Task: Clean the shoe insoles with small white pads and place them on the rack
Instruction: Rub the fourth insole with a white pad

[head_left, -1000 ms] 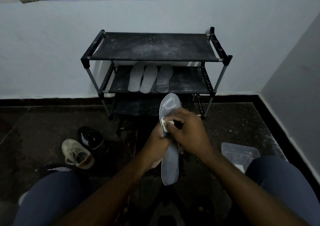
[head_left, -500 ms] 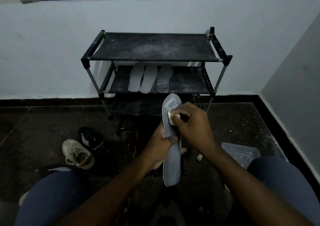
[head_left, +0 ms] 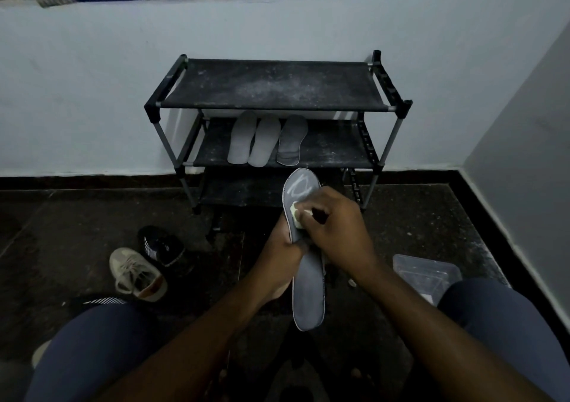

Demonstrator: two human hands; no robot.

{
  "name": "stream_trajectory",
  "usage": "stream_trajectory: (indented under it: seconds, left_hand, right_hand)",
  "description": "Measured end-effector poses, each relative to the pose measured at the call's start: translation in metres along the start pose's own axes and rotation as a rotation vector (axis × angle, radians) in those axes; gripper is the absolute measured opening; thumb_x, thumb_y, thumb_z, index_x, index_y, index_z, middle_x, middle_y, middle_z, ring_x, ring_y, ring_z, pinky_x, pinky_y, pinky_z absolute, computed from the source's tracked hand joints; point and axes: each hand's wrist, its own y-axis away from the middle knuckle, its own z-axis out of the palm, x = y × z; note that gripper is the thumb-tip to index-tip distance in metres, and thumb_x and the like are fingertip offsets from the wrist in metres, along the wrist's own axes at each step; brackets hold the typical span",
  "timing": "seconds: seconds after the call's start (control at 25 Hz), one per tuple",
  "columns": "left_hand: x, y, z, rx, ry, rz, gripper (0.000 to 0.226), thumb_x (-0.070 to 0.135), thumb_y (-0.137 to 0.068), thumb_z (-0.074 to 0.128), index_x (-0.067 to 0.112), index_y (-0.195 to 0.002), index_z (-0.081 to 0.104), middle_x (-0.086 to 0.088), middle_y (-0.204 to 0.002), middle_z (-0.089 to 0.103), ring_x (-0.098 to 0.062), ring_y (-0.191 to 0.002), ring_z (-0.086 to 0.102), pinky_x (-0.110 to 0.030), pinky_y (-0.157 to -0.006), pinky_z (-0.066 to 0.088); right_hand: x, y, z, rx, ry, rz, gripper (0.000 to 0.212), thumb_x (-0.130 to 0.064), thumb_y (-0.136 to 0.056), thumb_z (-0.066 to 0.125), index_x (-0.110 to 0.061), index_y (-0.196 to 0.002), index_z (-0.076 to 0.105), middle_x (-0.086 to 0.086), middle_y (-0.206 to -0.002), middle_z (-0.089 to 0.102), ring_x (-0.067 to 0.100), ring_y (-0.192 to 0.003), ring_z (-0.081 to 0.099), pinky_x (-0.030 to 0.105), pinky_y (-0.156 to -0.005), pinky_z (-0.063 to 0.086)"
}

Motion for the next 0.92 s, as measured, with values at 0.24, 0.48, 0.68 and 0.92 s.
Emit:
stream_trajectory:
  seconds: [0.24,0.48,0.68,0.92]
  left_hand:
    - [-0.006,-0.002,-0.003,0.002,-0.059,-0.051,0.067,-0.007,-0.092,0.053,0.031,-0.147,0.046,-0.012,-0.133,0.064,-0.035,-0.124,0.061,-0.061,-0.105,0.048]
    - [0.001,0.000,-0.001,-0.023,-0.074,-0.024,0.058,-0.011,-0.097,0.049,0.023,-0.144,0.049,-0.013,-0.125,0.068,-0.031,-0.113,0.068,-0.045,-0.090,0.058]
    - [-0.001,-0.001,-0.001,-0.029,-0.112,-0.057,0.063,-0.013,-0.095,0.047,0.026,-0.145,0.047,-0.016,-0.120,0.069,-0.034,-0.105,0.070,-0.057,-0.091,0.057]
    - [0.000,-0.001,-0.002,-0.030,-0.083,-0.057,0.064,-0.009,-0.095,0.049,0.027,-0.149,0.044,-0.012,-0.133,0.064,-0.033,-0.120,0.064,-0.056,-0.095,0.055]
  right_hand:
    - [0.007,-0.004,-0.009,0.077,0.039,0.051,0.009,-0.004,-0.086,0.073,-0.011,-0.087,0.078,-0.002,-0.092,0.068,0.007,-0.084,0.065,0.032,-0.079,0.055]
    - [0.001,0.002,-0.003,-0.005,0.033,0.012,0.008,-0.004,-0.085,0.074,-0.011,-0.085,0.077,-0.002,-0.091,0.069,0.009,-0.085,0.066,0.036,-0.081,0.055]
    - [0.004,-0.004,-0.010,0.069,0.037,0.047,0.008,-0.003,-0.085,0.074,-0.011,-0.085,0.077,-0.003,-0.091,0.068,0.005,-0.084,0.065,0.029,-0.078,0.054]
    - [0.007,-0.004,-0.013,0.085,0.061,0.070,0.008,-0.006,-0.086,0.075,-0.014,-0.084,0.077,-0.004,-0.089,0.068,0.005,-0.081,0.064,0.029,-0.077,0.054]
